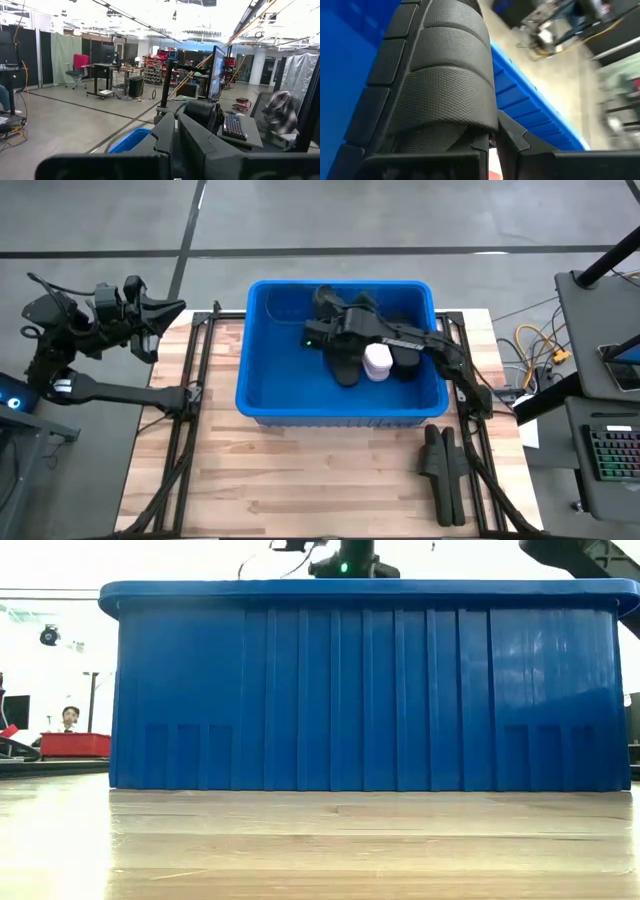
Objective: Pick and place slides into bin
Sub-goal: Put the black slide into the blue bin
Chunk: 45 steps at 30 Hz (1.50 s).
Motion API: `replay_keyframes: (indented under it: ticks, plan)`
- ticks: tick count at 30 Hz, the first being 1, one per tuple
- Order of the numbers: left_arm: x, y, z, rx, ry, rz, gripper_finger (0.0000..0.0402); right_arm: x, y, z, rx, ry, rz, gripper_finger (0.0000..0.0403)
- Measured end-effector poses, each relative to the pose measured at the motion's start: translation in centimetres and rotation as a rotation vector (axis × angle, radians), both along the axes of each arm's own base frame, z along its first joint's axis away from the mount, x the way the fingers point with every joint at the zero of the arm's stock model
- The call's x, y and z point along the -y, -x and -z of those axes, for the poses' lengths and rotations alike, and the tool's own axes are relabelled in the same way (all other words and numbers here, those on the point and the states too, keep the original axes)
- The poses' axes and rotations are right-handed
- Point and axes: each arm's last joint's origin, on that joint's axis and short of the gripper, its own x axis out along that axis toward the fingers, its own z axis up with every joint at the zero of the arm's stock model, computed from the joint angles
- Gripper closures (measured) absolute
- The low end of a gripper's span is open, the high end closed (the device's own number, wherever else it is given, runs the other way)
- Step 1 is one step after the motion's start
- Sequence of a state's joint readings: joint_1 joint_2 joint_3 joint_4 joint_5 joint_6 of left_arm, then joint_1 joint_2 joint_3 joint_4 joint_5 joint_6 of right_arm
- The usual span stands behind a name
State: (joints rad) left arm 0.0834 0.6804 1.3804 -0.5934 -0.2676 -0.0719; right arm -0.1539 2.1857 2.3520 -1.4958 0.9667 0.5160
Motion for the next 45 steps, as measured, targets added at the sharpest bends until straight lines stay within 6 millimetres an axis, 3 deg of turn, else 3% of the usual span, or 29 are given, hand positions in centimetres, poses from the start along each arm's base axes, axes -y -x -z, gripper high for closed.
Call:
replay_keyframes:
  ticks: [17, 27, 45]
  plan:
    - [0.0, 0.1, 0.0, 0.002, 0.0, 0.001, 0.0393, 1.2, -3.2, 8.3, -0.348, 0.049, -0.029, 0.0391]
    - [0.0, 0.1, 0.0, 0.002, -0.001, 0.001, 0.0393, 2.7, -3.6, 10.4, -0.486, 0.022, -0.058, 0.039]
    - [0.1, 0.7, 0.0, 0.015, -0.002, 0.002, 0.0393, 3.9, -3.9, 12.2, -0.425, -0.223, -0.086, 0.039]
